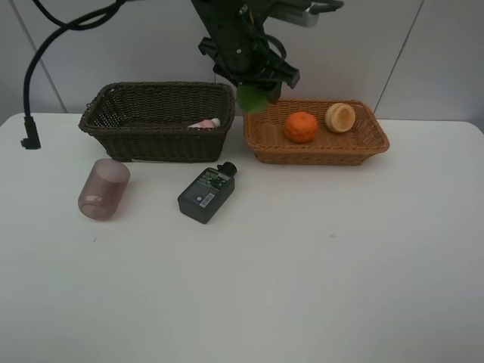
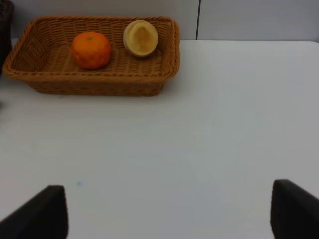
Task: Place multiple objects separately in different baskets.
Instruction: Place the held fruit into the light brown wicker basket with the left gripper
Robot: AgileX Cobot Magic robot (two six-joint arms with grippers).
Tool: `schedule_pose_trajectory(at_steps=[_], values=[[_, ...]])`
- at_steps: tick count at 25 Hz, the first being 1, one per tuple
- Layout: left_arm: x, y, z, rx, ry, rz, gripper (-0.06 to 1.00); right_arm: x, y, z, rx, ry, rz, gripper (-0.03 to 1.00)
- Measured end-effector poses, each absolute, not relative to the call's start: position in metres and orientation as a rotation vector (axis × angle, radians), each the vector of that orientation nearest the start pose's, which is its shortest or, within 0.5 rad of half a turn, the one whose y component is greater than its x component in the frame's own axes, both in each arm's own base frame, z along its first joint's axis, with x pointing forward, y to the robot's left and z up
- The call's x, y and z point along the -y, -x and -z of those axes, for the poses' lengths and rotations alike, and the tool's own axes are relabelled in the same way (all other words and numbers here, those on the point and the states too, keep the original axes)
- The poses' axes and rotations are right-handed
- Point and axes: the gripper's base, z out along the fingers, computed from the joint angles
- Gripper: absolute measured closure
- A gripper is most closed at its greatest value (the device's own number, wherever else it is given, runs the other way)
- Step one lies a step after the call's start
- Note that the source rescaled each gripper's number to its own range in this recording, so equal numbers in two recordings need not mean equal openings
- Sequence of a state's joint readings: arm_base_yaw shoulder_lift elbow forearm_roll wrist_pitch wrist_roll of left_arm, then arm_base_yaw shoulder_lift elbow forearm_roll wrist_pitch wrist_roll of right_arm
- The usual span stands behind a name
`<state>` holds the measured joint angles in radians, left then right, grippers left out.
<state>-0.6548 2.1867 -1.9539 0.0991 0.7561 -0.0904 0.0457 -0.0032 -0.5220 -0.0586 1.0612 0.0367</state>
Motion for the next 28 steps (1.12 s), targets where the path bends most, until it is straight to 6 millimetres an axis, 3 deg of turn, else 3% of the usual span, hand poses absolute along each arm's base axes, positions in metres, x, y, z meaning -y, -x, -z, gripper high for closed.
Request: schedule_pose_trajectory(at_steps=[7,11,17,28], values=[[0.323,-0.429,-0.202,-2.283,-0.735,0.246,0.91,0.005,0.008,-0.283,-2.018,0.005,0.017,0.15],[0.329,-0.436,-0.187,-2.237,-0.725,0.269,0.91,0.005,0.008,-0.283,-2.018,0.005,0.017,0.15],[0.335,-0.443,-0.173,-2.176,-0.713,0.298,0.91,0.005,0.008,-0.283,-2.018,0.005,0.017,0.15],[0.336,-0.444,-0.172,-2.146,-0.737,0.294,0.91,0.005,0.008,-0.283,-2.018,0.005,0.017,0.15]])
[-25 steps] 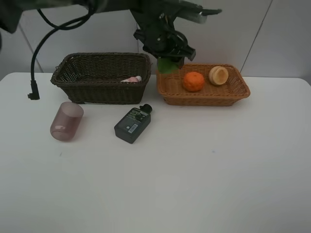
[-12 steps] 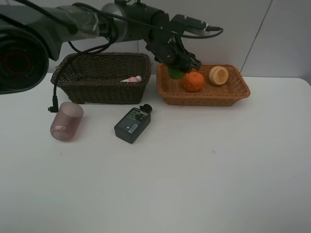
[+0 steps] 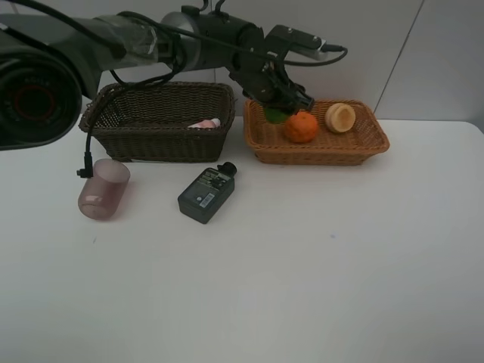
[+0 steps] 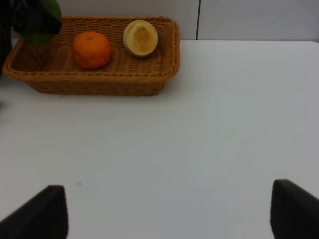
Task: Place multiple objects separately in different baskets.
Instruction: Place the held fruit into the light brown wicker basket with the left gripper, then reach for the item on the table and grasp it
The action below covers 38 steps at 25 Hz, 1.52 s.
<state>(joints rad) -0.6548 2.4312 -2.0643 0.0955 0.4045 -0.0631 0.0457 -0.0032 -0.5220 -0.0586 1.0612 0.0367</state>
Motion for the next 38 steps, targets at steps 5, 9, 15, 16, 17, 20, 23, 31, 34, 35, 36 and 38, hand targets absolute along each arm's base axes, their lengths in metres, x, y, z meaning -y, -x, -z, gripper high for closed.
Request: schedule_pose_trajectory(at_steps=[5,9,15,16,17,20,23,31,34,35,36,38], values=[[0.337,-0.445,-0.174,-2.068,-0.859,0.236,0.38,0.005,0.008,-0.283,-2.018,0.005,0.017,0.15],[0.338,-0.445,-0.175,-2.056,-0.858,0.242,-0.02,0.005,0.008,-0.283,-2.018,0.005,0.017,0.15],[0.338,-0.445,-0.175,-2.058,-0.852,0.249,-0.04,0.005,0.008,-0.283,-2.018,0.005,0.017,0.15],[0.338,-0.445,-0.175,-2.058,-0.852,0.249,-0.04,0.005,0.008,-0.283,-2.018,0.005,0.017,0.15],[0.338,-0.445,-0.175,-2.057,-0.852,0.249,-0.04,0.005,0.008,-0.283,-2.018,0.005,0.017,0.15],[0.338,-0.445,-0.176,-2.055,-0.851,0.25,-0.04,0.005,0.008,-0.283,-2.018,0.005,0.017,0.15],[0.338,-0.445,-0.175,-2.07,-0.841,0.254,-0.04,0.005,0.008,-0.283,-2.018,0.005,0.017,0.15],[0.33,-0.426,-0.203,-2.266,-0.82,0.231,-0.04,0.005,0.008,-0.283,-2.018,0.005,0.017,0.15],[0.32,-0.415,-0.226,-2.365,-0.788,0.213,-0.04,0.005,0.008,-0.283,-2.018,0.005,0.017,0.15],[0.317,-0.411,-0.232,-2.398,-0.782,0.204,-0.04,0.005,0.008,-0.283,-2.018,0.005,0.017,0.15],[0.313,-0.407,-0.24,-2.421,-0.772,0.199,-0.04,0.005,0.008,-0.283,-2.018,0.005,0.017,0.15],[0.309,-0.402,-0.248,-2.457,-0.759,0.19,-0.04,0.005,0.008,-0.283,-2.018,0.005,0.017,0.15]])
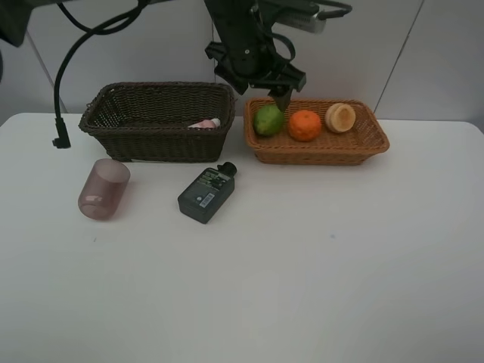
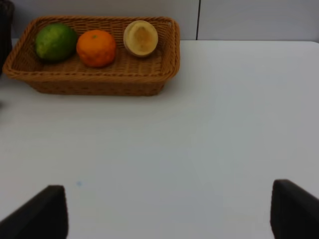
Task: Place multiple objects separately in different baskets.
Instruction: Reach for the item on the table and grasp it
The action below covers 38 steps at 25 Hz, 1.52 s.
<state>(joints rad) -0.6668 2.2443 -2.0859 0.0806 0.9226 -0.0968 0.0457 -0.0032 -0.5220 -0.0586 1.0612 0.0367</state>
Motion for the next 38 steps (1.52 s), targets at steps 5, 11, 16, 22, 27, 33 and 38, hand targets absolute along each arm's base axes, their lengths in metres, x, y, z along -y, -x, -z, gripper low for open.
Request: schedule_pose_trajectory(at_steps=[5,11,16,22,27,33,38], values=[[0.296,-0.39,-0.269,-2.552,-0.691,0.172,-0.04,0.005,0.008,-0.283,-2.018,0.005,0.017,0.15],[0.264,-0.381,-0.307,-2.633,-0.535,0.131,-0.04,0.005,0.008,-0.283,-2.018,0.005,0.017,0.15],[0.224,-0.37,-0.332,-2.642,-0.346,0.115,-0.06,0.005,0.008,-0.283,-2.018,0.005,0.017,0.15],[0.159,-0.337,-0.33,-2.746,-0.143,0.05,-0.06,0.005,0.008,-0.283,-2.018,0.005,0.017,0.15],[0.105,-0.305,-0.311,-2.832,0.035,-0.01,-0.06,0.005,0.008,-0.283,-2.018,0.005,0.017,0.15],[0.071,-0.292,-0.28,-2.879,0.177,-0.02,-0.06,0.005,0.008,-0.283,-2.018,0.005,0.017,0.15],[0.067,-0.304,-0.264,-2.878,0.18,-0.018,-0.06,0.005,0.008,-0.283,-2.018,0.005,0.017,0.15]])
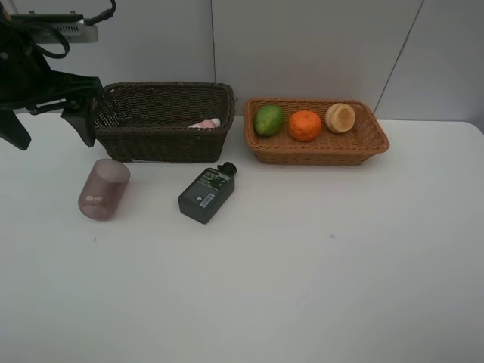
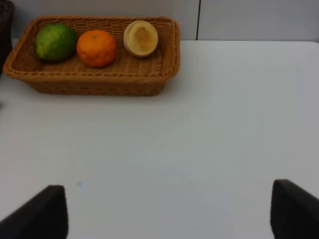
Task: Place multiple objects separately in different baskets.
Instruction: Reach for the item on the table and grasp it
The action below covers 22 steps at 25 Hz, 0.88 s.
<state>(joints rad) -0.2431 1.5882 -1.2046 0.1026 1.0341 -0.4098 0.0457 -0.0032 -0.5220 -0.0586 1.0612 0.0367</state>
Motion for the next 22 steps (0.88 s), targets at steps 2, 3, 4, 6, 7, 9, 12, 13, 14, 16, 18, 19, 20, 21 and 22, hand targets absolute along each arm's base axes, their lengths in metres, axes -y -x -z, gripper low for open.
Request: schedule_pose_trajectory(at_steps=[2,3,4,6,7,9,12,13,14,16,18,19,20,21,22], values=[[0.067,-0.311,-0.255,-2.889,0.163,-0.024,-0.06,0.005,0.008,-0.283,-2.018,0.005,0.017,0.15],[0.067,-0.314,-0.25,-2.893,0.154,-0.026,-0.06,0.005,0.008,-0.283,-2.018,0.005,0.017,0.15],[0.068,-0.317,-0.244,-2.901,0.146,-0.027,-0.06,0.005,0.008,-0.283,-2.018,0.005,0.017,0.15],[0.067,-0.324,-0.232,-2.917,0.15,-0.027,-0.06,0.005,0.008,-0.283,-2.018,0.005,0.017,0.15],[0.067,-0.327,-0.225,-2.932,0.149,-0.034,-0.06,0.005,0.008,-0.283,-2.018,0.005,0.017,0.15],[0.069,-0.331,-0.215,-2.949,0.126,-0.041,-0.06,0.005,0.008,-0.283,-2.018,0.005,0.017,0.15],[0.068,-0.337,-0.199,-2.973,0.104,-0.048,-0.06,0.005,0.008,-0.283,-2.018,0.005,0.017,0.15],[0.067,-0.339,-0.194,-2.981,0.1,-0.05,-0.06,0.005,0.008,-0.283,-2.018,0.005,0.017,0.15],[0.067,-0.34,-0.19,-2.988,0.098,-0.053,-0.06,0.005,0.008,-0.283,-2.018,0.005,0.017,0.15],[0.067,-0.343,-0.183,-2.991,0.094,-0.053,-0.06,0.005,0.008,-0.283,-2.018,0.005,0.017,0.15],[0.068,-0.346,-0.177,-2.979,0.09,-0.046,-0.06,0.005,0.008,-0.283,-2.018,0.005,0.017,0.15],[0.069,-0.349,-0.176,-2.966,0.089,-0.038,-0.06,0.005,0.008,-0.283,-2.018,0.005,0.017,0.15],[0.069,-0.35,-0.174,-2.958,0.089,-0.033,-0.06,0.005,0.008,-0.283,-2.018,0.005,0.017,0.15],[0.07,-0.351,-0.173,-2.95,0.088,-0.029,-0.06,0.005,0.008,-0.283,-2.018,0.005,0.017,0.15],[0.07,-0.353,-0.17,-2.947,0.084,-0.027,-0.06,0.005,0.008,-0.283,-2.018,0.005,0.017,0.15]])
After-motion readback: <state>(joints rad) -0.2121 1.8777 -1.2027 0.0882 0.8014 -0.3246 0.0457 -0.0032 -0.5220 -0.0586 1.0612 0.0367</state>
